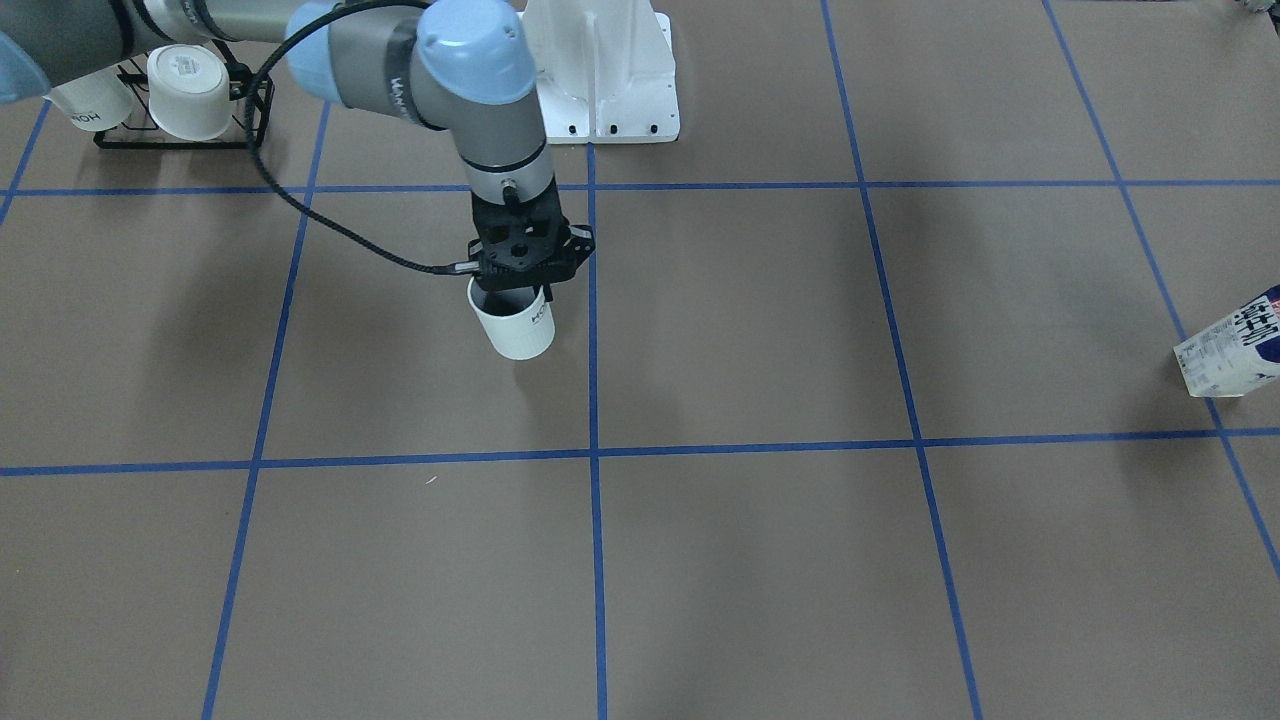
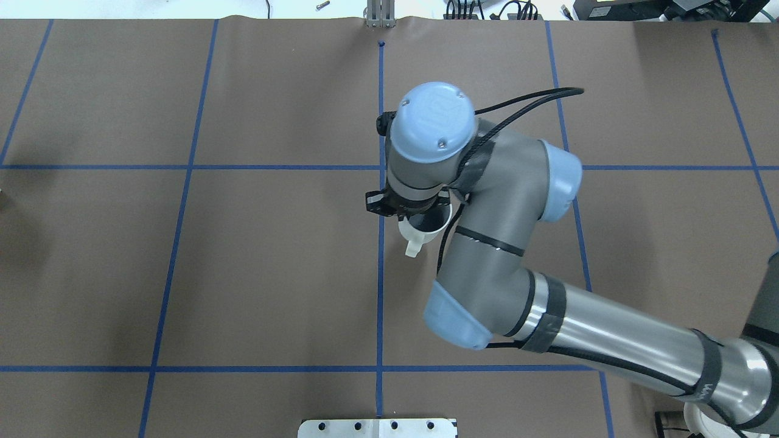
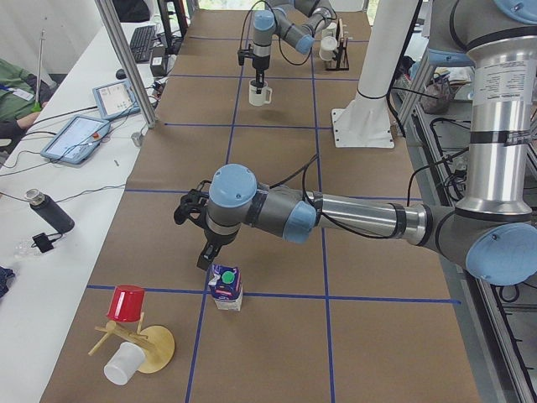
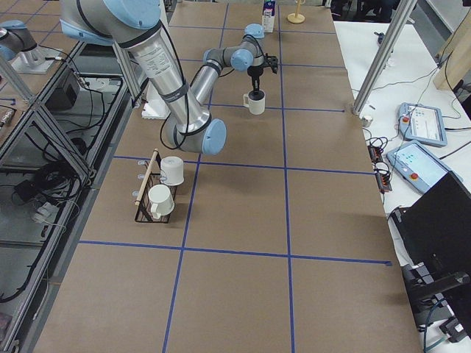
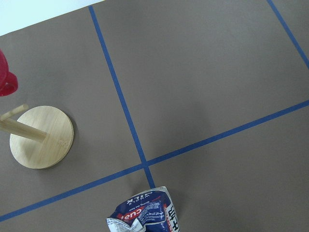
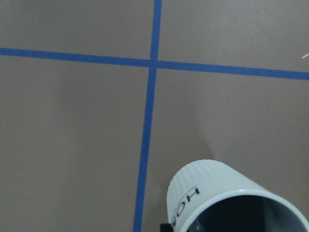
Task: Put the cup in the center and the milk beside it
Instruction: 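Carry the white mug with the right gripper toward the table center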
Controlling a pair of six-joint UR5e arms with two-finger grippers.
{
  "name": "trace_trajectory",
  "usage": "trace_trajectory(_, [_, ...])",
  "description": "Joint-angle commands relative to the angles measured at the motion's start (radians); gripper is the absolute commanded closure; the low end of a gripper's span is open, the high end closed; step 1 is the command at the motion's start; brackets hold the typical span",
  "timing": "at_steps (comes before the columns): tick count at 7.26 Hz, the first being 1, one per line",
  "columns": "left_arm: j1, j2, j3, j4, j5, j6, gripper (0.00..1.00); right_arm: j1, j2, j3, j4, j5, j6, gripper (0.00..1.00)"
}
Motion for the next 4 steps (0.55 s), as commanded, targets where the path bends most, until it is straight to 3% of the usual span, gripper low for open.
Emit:
trace_trajectory(1, [0.000,0.000,0.000,0.000,0.000,0.000,0.02,-0.056,0.160,-0.190,-0.029,-0.022,0.066,1.00])
trace_trajectory(4, [0.000,0.000,0.000,0.001,-0.002,0.000,0.02,-0.083,0.149,-0.219,-0.029,-0.024,0.066,1.00])
